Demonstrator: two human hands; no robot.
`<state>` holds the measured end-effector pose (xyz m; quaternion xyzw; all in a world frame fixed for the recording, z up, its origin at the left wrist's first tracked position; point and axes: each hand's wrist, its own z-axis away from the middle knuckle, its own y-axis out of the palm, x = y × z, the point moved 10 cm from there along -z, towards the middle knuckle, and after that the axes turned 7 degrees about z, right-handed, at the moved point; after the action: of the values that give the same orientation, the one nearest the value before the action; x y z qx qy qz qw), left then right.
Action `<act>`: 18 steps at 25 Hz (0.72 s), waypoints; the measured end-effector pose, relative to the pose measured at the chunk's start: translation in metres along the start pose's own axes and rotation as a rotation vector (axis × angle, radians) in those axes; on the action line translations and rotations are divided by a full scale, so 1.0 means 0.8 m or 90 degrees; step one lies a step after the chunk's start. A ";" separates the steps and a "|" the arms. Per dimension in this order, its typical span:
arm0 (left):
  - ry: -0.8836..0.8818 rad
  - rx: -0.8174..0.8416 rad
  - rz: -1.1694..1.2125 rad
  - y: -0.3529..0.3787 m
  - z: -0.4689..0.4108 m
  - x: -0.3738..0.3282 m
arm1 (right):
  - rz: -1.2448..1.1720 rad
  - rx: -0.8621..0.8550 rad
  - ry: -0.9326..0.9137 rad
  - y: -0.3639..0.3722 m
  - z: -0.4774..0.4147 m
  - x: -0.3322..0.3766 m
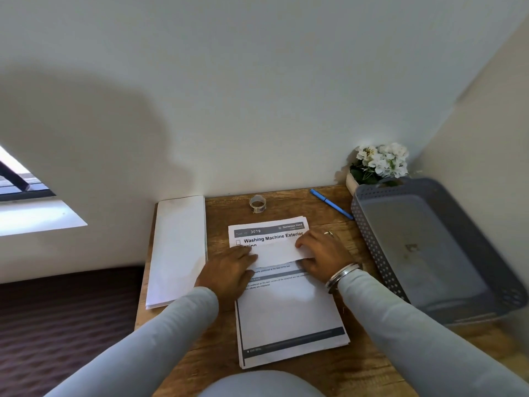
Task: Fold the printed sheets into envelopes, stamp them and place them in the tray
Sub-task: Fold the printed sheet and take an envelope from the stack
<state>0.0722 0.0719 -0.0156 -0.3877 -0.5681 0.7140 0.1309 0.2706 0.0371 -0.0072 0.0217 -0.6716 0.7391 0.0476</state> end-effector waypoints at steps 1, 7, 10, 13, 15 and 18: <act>0.003 0.004 -0.003 0.003 0.001 -0.001 | -0.008 0.022 -0.001 0.006 0.001 0.000; -0.008 -0.034 -0.057 0.012 -0.002 0.004 | -0.011 -0.012 -0.040 0.010 0.006 0.052; -0.015 -0.019 -0.129 0.028 -0.004 0.002 | 0.013 -0.047 -0.034 0.023 0.004 0.091; -0.016 -0.020 -0.159 0.033 -0.003 0.000 | 0.056 -0.042 -0.024 0.044 0.001 0.112; -0.012 -0.022 -0.173 0.033 -0.002 -0.001 | 0.073 -0.043 -0.025 0.048 -0.001 0.114; -0.011 -0.016 -0.192 0.035 -0.001 -0.002 | 0.084 -0.044 -0.001 0.042 -0.003 0.086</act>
<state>0.0810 0.0621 -0.0405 -0.2933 -0.6300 0.6823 0.2271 0.1991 0.0390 -0.0339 -0.0233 -0.6970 0.7167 -0.0009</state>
